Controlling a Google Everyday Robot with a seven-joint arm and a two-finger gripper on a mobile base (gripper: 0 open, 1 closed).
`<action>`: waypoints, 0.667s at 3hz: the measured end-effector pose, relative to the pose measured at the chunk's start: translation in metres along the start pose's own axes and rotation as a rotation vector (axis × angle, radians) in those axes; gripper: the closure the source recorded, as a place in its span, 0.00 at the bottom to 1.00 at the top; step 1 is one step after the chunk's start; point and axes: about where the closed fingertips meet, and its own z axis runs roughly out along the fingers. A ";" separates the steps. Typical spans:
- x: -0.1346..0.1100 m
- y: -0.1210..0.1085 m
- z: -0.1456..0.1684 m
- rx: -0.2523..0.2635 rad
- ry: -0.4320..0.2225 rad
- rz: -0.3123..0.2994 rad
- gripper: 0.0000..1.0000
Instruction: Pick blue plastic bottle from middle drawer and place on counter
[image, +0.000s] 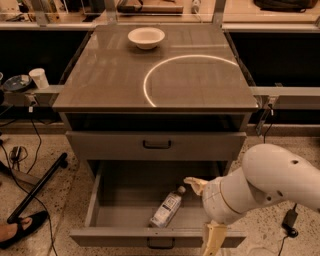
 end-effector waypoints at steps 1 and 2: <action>0.005 -0.023 0.017 0.000 -0.036 -0.026 0.00; 0.009 -0.060 0.034 -0.010 -0.069 -0.066 0.00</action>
Offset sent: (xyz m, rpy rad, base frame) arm 0.0931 0.0198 -0.0389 0.0928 -0.0290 0.1008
